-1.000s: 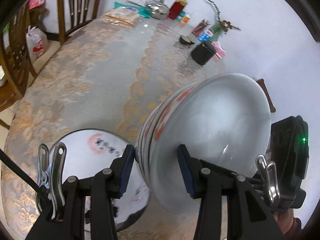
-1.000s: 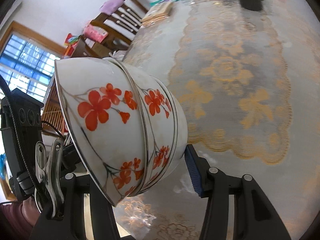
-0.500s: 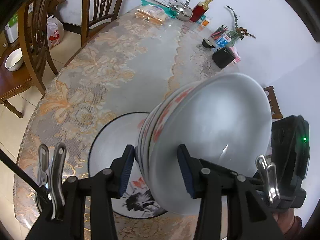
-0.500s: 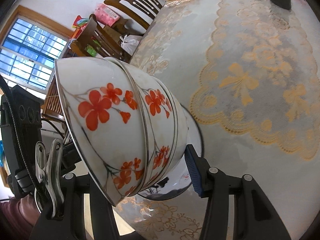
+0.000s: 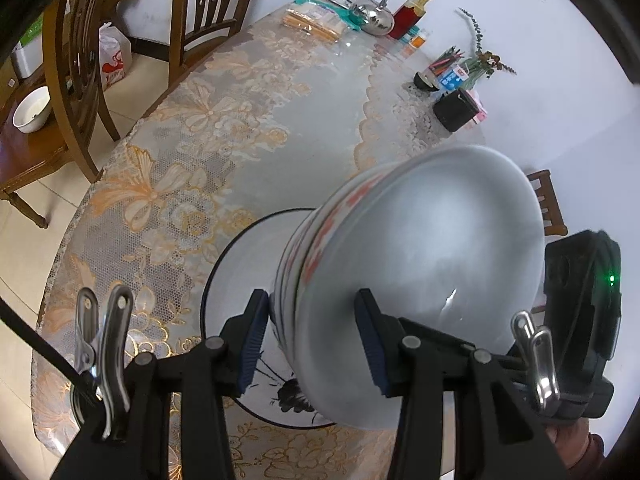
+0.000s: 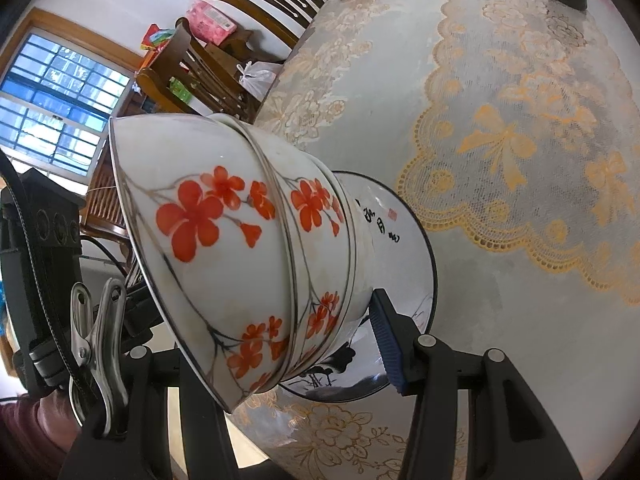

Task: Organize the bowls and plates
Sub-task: 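Carry the bowl stack with both grippers over the ink-painted white plate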

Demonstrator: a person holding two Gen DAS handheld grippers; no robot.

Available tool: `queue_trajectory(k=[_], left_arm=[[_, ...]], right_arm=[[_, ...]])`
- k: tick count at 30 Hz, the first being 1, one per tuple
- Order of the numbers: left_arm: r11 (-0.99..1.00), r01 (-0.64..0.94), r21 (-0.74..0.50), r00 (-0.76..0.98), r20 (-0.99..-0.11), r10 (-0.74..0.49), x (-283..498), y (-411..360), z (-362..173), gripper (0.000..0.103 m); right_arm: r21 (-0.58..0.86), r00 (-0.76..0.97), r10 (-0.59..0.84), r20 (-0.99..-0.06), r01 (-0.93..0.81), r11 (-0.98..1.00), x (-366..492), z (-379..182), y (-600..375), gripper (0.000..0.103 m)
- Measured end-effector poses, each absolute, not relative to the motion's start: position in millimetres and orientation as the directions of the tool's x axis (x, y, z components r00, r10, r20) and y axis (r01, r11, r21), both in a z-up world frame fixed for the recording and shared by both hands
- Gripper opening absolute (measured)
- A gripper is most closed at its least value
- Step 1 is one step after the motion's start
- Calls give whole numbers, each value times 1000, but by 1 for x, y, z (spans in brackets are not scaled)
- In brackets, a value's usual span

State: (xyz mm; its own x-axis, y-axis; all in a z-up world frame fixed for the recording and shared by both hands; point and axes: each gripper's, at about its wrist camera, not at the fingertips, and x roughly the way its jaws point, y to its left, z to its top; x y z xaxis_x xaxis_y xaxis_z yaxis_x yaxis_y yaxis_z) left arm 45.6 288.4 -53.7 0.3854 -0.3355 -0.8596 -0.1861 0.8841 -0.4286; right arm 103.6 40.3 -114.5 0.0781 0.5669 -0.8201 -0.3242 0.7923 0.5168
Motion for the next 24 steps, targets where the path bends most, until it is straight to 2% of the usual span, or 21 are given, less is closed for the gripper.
queue_trajectory(k=[24], left_arm=[[880, -210, -426, 338, -876, -344, 42, 286, -80, 46]], right_arm=[[500, 51, 540, -840, -314, 807, 100, -134, 42, 53]])
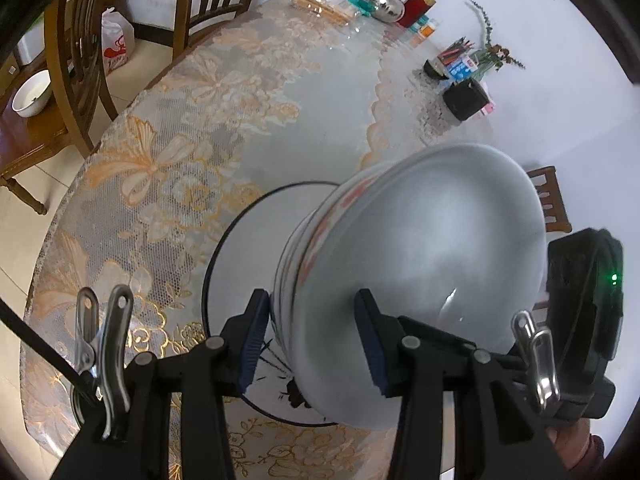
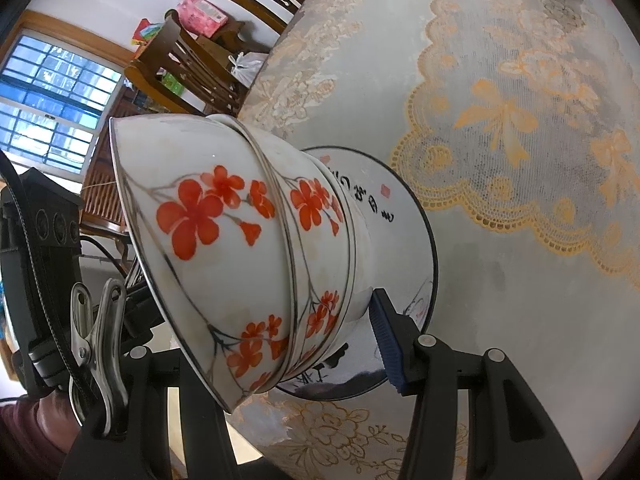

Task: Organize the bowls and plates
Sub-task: 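Carry the bowl stack with both grippers over the ink-painted white plate, then turn the bowl stack upright and lower it onto the plate with both grippers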

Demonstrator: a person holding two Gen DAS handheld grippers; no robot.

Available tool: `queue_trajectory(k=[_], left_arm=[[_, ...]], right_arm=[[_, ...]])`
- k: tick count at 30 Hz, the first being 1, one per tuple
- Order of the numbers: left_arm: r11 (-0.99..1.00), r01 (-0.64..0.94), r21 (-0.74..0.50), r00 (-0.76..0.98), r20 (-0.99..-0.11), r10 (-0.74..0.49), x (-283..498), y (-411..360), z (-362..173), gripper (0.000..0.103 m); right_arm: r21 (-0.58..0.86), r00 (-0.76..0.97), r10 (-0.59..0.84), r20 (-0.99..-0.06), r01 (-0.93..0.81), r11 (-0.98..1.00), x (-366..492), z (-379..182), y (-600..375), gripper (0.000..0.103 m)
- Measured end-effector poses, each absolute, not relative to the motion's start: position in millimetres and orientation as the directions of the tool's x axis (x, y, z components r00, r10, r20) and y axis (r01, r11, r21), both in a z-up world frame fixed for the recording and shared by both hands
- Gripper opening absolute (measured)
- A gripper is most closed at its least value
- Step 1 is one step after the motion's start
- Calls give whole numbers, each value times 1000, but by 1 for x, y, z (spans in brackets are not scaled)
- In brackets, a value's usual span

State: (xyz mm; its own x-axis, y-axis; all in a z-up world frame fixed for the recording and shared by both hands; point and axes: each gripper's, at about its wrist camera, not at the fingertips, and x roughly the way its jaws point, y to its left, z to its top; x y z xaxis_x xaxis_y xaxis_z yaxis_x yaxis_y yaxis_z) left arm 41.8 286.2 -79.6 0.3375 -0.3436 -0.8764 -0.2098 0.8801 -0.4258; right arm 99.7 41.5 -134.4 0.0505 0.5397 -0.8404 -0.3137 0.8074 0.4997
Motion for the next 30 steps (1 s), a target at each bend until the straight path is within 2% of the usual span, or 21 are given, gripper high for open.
queue_trajectory(k=[9, 12, 24, 28, 29, 30], left_arm=[[878, -229, -421, 317, -885, -341, 42, 287, -79, 45], [875, -231, -425, 310, -885, -348, 42, 288, -75, 34], [893, -215, -396, 382, -876, -296, 66, 294, -32, 35], [900, -237, -365, 324, -903, -281, 81, 291, -46, 50], [888, -272, -370, 290, -912, -291, 83, 294, -57, 61], [865, -311, -395, 275, -908, -315, 83, 299, -64, 66]], right_arm=[[484, 32, 521, -853, -323, 813, 102, -135, 45, 53], [406, 59, 456, -888, -365, 838, 102, -130, 50, 53], [347, 198, 457, -867, -419, 839, 128, -68, 37, 47], [300, 190, 402, -896, -410, 862, 133, -73, 43, 47], [293, 174, 382, -908, -388, 874, 135, -78, 45, 47], [292, 155, 366, -918, -362, 885, 136, -86, 44, 47]])
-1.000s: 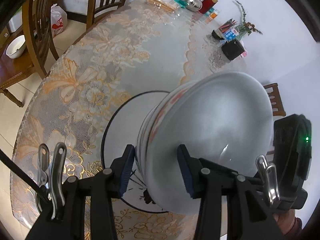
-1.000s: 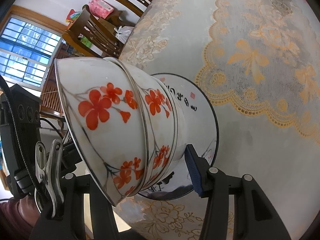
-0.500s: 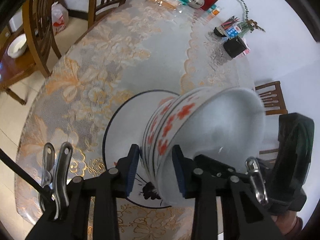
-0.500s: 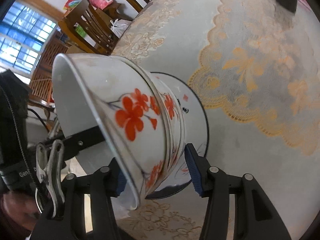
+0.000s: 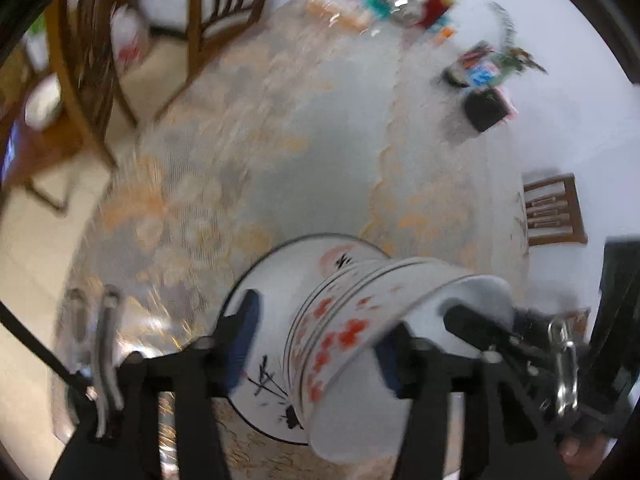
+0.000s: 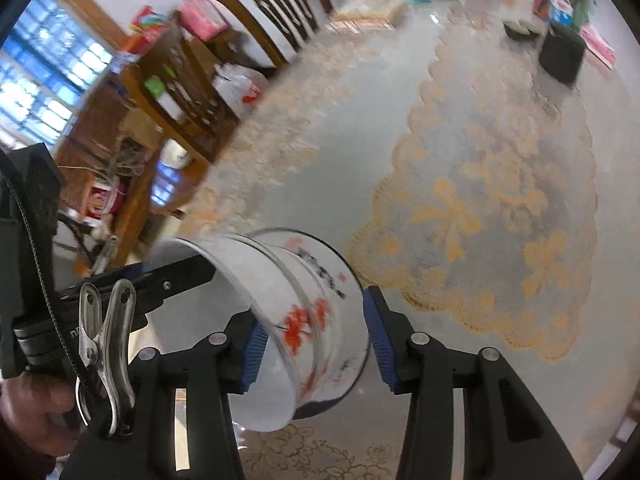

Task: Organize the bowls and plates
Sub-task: 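Turn the bowl stack upright and lower it onto the plate with both grippers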

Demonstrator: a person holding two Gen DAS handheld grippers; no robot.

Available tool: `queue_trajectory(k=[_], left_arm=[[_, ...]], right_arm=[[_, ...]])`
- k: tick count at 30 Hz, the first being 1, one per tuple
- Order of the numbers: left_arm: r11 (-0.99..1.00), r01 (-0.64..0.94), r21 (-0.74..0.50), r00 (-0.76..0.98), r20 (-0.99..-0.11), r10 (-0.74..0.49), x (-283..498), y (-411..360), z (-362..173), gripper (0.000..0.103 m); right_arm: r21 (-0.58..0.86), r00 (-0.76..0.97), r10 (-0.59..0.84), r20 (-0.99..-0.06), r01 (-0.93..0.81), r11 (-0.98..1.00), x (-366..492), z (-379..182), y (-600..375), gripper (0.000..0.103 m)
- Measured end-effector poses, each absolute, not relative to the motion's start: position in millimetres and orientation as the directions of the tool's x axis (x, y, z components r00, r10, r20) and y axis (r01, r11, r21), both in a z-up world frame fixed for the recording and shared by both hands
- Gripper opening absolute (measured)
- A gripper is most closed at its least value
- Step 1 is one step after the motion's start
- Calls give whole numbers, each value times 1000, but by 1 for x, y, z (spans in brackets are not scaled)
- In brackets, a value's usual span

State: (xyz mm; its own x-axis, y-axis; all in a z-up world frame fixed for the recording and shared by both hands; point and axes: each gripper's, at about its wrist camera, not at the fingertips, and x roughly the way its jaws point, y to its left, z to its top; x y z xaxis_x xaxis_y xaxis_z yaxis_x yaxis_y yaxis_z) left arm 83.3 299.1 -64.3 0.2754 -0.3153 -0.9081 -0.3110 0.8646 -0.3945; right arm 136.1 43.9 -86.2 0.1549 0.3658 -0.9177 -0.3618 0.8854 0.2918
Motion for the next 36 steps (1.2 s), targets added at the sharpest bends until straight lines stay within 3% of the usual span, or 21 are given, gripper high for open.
queue_trajectory(k=[2, 10, 13, 17, 36], left_arm=[[838, -356, -413, 243, -907, -344, 82, 303, -78, 76], [859, -355, -369, 229, -925, -302, 76, 301, -90, 97], [875, -338, -346, 222, -933, -283, 76, 299, -89, 97], [906, -302, -297, 226, -946, -234, 73, 294, -80, 93], [961, -153, -231, 357, -919, -164, 64, 277, -34, 92]], right_arm=[[283, 129, 340, -932, -329, 901, 137, -97, 41, 47], [335, 34, 362, -932, -304, 892, 133, -118, 37, 62], [321, 29, 348, -937, -324, 890, 129, -117, 43, 62], [315, 50, 347, -937, -314, 896, 129, -110, 41, 55], [247, 137, 310, -941, -347, 905, 109, -74, 42, 55]])
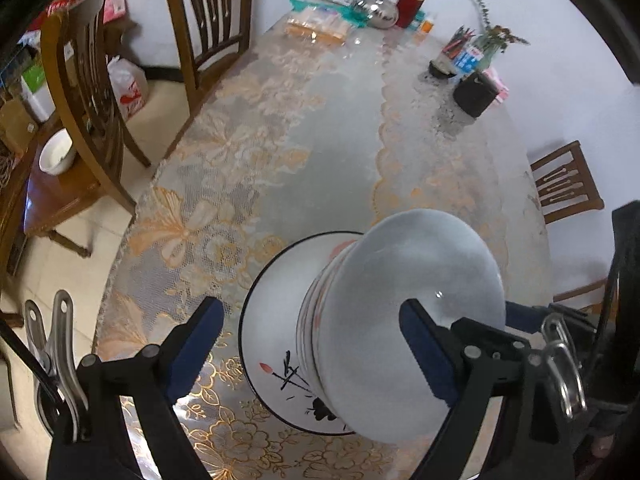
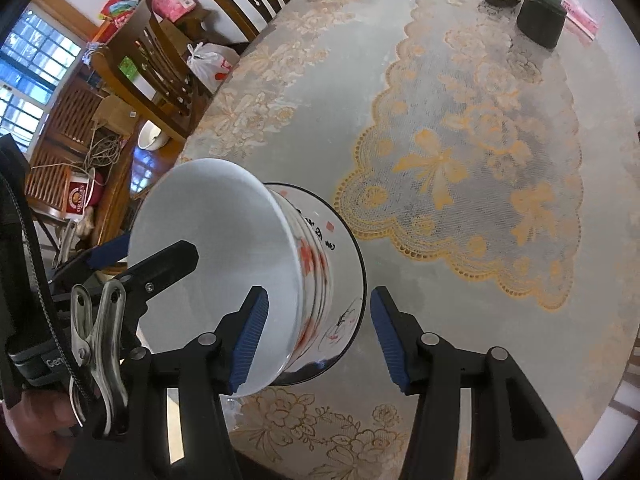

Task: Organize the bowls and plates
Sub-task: 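Turn the bowl stack upright and lower it onto the plate with both grippers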

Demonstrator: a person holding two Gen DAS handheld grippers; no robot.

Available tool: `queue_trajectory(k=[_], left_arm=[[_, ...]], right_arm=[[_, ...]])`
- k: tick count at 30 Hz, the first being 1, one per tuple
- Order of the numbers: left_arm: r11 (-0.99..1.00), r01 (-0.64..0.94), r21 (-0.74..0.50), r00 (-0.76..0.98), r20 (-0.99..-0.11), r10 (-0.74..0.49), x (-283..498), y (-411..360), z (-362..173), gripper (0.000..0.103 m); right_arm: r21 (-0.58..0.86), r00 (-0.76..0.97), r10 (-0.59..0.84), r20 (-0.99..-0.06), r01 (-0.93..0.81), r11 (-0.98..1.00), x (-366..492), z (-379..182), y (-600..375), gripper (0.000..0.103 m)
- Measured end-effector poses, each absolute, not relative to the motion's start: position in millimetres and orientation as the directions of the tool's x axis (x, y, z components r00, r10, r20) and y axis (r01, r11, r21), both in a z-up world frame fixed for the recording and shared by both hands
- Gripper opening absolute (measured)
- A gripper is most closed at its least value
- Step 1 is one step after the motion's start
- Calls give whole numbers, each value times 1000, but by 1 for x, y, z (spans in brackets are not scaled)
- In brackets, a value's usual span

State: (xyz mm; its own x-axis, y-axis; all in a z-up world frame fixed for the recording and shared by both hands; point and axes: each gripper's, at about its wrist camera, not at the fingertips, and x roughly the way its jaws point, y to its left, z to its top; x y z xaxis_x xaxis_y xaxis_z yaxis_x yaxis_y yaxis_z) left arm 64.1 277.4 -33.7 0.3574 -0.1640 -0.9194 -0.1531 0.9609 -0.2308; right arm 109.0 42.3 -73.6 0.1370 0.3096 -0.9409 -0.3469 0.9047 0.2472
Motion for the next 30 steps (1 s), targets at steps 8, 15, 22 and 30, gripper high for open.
queue_trajectory(k=[8, 15, 22, 30], left_arm=[[969, -116, -218, 377, -912, -160, 50, 276, -23, 92], [975, -77, -209, 384, -909, -165, 45, 273, -15, 92], [987, -28, -157, 396, -909, -133, 38, 263, -5, 91], [989, -39, -140, 396, -911, -113, 28, 255, 2, 90]], right_arm=[[223, 180, 302, -936, -362, 905, 92, -61, 47, 55], [219, 208, 302, -930, -345, 913, 81, -51, 44, 55], [202, 249, 294, -923, -337, 920, 69, -40, 40, 55], [222, 254, 323, -912, -355, 908, 59, -32, 34, 55]])
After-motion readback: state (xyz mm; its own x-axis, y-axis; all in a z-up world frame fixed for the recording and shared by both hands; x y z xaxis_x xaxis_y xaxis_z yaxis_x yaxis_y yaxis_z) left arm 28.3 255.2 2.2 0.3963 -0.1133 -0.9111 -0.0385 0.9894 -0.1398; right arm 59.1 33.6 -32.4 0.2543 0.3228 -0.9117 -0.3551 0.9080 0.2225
